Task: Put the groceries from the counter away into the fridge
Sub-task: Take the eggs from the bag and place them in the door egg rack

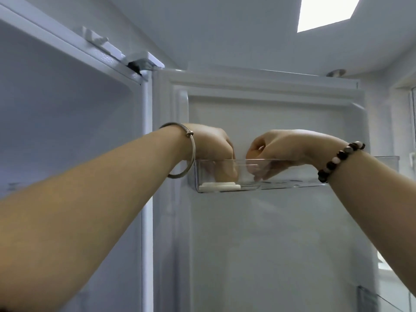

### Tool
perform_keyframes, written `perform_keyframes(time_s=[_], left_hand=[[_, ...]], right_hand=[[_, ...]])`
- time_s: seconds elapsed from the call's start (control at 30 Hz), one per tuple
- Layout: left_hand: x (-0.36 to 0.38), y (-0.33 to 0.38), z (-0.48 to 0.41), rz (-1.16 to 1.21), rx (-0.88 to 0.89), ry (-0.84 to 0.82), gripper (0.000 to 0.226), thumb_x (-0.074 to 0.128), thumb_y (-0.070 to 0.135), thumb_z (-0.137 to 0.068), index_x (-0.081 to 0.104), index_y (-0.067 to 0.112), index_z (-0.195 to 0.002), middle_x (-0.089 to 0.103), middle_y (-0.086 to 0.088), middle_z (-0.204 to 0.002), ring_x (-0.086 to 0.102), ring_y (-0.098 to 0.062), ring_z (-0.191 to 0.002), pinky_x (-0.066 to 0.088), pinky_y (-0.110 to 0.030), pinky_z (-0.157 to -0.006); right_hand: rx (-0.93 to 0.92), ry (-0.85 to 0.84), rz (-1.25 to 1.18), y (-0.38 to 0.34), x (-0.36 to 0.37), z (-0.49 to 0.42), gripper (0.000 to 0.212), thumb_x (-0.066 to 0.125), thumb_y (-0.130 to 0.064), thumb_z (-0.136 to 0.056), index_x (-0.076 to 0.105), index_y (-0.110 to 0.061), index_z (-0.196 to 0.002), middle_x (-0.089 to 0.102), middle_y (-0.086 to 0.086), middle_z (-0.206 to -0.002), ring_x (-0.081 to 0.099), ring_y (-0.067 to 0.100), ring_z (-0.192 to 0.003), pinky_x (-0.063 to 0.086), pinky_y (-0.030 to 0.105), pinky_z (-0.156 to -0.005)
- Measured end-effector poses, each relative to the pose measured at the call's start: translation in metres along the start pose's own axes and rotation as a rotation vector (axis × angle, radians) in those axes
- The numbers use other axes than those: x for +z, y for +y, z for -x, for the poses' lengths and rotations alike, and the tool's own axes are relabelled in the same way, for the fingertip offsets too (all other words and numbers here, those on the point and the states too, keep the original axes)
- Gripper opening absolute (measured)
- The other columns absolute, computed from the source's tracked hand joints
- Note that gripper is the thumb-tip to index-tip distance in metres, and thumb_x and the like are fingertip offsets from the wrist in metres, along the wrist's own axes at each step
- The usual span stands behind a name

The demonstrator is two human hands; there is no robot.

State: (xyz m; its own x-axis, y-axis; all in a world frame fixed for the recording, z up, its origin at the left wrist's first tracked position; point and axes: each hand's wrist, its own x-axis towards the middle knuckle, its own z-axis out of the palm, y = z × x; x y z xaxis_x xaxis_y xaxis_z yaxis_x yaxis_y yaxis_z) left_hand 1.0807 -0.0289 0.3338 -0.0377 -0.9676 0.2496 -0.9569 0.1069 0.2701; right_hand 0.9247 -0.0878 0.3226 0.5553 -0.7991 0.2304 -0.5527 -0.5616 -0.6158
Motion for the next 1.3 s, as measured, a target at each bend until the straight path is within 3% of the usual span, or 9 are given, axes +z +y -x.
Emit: perform_keyframes(time_s=[0.1, 0.2, 0.33, 0.63, 1.03, 1.13, 1.3], left_hand=[[-0.002, 0.001, 0.002, 0.013, 0.002, -0.057, 0.018, 0.076, 0.013, -0.074, 0.072, 0.014, -0.092, 0.074, -0.007, -0.088, 0.071, -0.024, -0.086, 0.056, -0.04, -0.086], [-0.002, 0.002, 0.002, 0.029, 0.014, -0.118, 0.022, 0.073, 0.009, -0.077, 0.072, 0.012, -0.099, 0.072, -0.012, -0.096, 0.07, -0.027, -0.092, 0.055, -0.038, -0.088], [-0.002, 0.001, 0.007, 0.062, 0.042, -0.124, 0.023, 0.074, 0.011, -0.077, 0.073, 0.011, -0.1, 0.072, -0.013, -0.098, 0.069, -0.026, -0.091, 0.054, -0.04, -0.09], [0.003, -0.001, 0.005, 0.044, 0.043, -0.031, 0.019, 0.067, 0.023, -0.086, 0.073, 0.013, -0.101, 0.073, -0.008, -0.095, 0.07, -0.025, -0.091, 0.056, -0.037, -0.087], [0.007, 0.0, 0.006, 0.089, 0.038, 0.005, 0.02, 0.068, 0.021, -0.085, 0.073, 0.008, -0.099, 0.07, -0.01, -0.09, 0.069, -0.027, -0.089, 0.057, -0.034, -0.082], [0.007, 0.0, 0.007, 0.085, 0.036, 0.019, 0.019, 0.07, 0.022, -0.083, 0.073, 0.009, -0.096, 0.071, -0.011, -0.092, 0.069, -0.027, -0.091, 0.057, -0.036, -0.085], [0.008, -0.002, 0.01, 0.103, 0.052, 0.051, 0.016, 0.07, 0.019, -0.082, 0.073, 0.009, -0.093, 0.069, -0.007, -0.086, 0.067, -0.023, -0.087, 0.056, -0.035, -0.086]], right_hand=[[-0.02, 0.024, 0.09, 0.0, 0.001, 0.004, 0.01, 0.069, -0.008, -0.08, 0.067, -0.008, -0.09, 0.073, 0.01, -0.085, 0.07, 0.02, -0.08, 0.057, 0.029, -0.073], [-0.024, 0.057, 0.192, 0.001, 0.0, 0.006, 0.015, 0.071, -0.017, -0.077, 0.07, -0.014, -0.091, 0.071, 0.0, -0.074, 0.061, 0.015, -0.069, 0.047, 0.025, -0.059], [0.015, 0.039, 0.202, 0.002, -0.002, 0.004, 0.02, 0.075, -0.026, -0.073, 0.072, -0.015, -0.089, 0.066, -0.006, -0.061, 0.048, 0.013, -0.059, 0.038, 0.022, -0.051], [0.042, -0.119, 0.136, 0.005, -0.005, -0.001, 0.02, 0.077, -0.029, -0.074, 0.069, -0.014, -0.085, 0.067, 0.0, -0.067, 0.052, 0.014, -0.058, 0.045, 0.023, -0.05], [0.033, 0.022, 0.171, 0.005, 0.0, 0.001, 0.024, 0.067, -0.024, -0.084, 0.07, -0.002, -0.091, 0.065, 0.008, -0.068, 0.055, 0.018, -0.049, 0.047, 0.021, -0.046], [0.024, 0.081, 0.186, 0.003, 0.001, 0.002, 0.021, 0.067, -0.023, -0.082, 0.071, -0.004, -0.092, 0.065, 0.005, -0.068, 0.056, 0.018, -0.052, 0.048, 0.022, -0.049], [-0.017, 0.128, 0.182, 0.003, 0.001, 0.004, 0.015, 0.071, -0.022, -0.08, 0.073, -0.012, -0.091, 0.065, 0.001, -0.074, 0.061, 0.018, -0.076, 0.052, 0.027, -0.067]])
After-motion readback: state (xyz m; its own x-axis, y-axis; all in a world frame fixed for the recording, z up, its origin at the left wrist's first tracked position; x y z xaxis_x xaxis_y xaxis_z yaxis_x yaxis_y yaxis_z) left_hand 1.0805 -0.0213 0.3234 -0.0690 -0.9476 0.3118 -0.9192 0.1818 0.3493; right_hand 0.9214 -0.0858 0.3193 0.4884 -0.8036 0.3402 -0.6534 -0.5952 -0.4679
